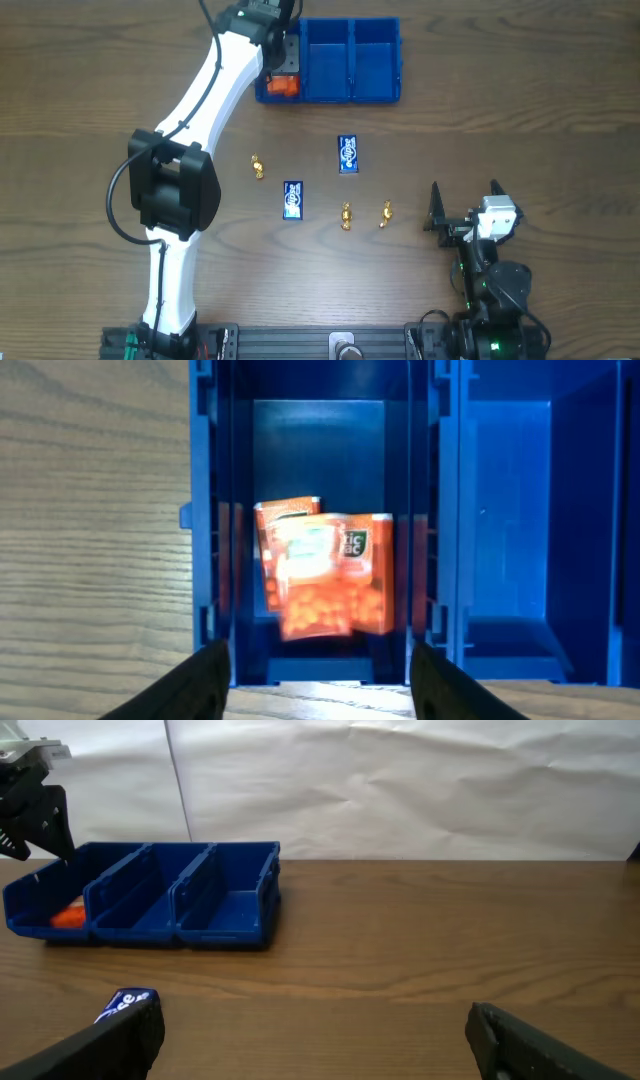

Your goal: Sort Candies Into Trays

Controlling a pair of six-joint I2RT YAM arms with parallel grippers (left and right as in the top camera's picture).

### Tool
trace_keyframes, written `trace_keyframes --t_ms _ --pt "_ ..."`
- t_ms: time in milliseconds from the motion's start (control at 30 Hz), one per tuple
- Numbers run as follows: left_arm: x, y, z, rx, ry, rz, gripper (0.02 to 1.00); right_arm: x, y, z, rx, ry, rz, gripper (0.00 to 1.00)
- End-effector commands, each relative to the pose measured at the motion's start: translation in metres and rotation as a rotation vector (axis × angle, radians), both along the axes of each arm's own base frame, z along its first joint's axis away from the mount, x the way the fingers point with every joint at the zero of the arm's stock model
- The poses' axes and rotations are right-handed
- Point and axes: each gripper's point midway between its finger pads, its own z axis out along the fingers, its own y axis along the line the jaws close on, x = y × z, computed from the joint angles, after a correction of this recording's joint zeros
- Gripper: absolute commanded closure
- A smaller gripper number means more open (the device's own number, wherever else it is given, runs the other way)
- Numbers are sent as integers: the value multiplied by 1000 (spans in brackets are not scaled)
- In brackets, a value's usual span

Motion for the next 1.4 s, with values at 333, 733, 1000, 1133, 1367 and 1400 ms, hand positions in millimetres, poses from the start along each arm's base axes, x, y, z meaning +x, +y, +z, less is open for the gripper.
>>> trace_keyframes --t_ms 333,733,1000,1133,1367,1400 --pt "-109 96 179 -133 -512 117 40 0 -2 -1 -12 0 -5 3" --pt "-285 176 165 -100 -941 151 18 0 -2 -1 -12 0 -5 3" --pt "-276 164 100 -163 -1059 83 20 0 -2 -1 -12 0 -5 3" --pt "-271 158 50 -178 -978 58 20 0 -2 -1 -12 0 -5 3" --pt "-275 159 27 -171 -964 66 20 0 -2 -1 -12 0 -5 3" --pt "-275 159 27 -171 -964 66 20 0 -2 -1 -12 0 -5 3"
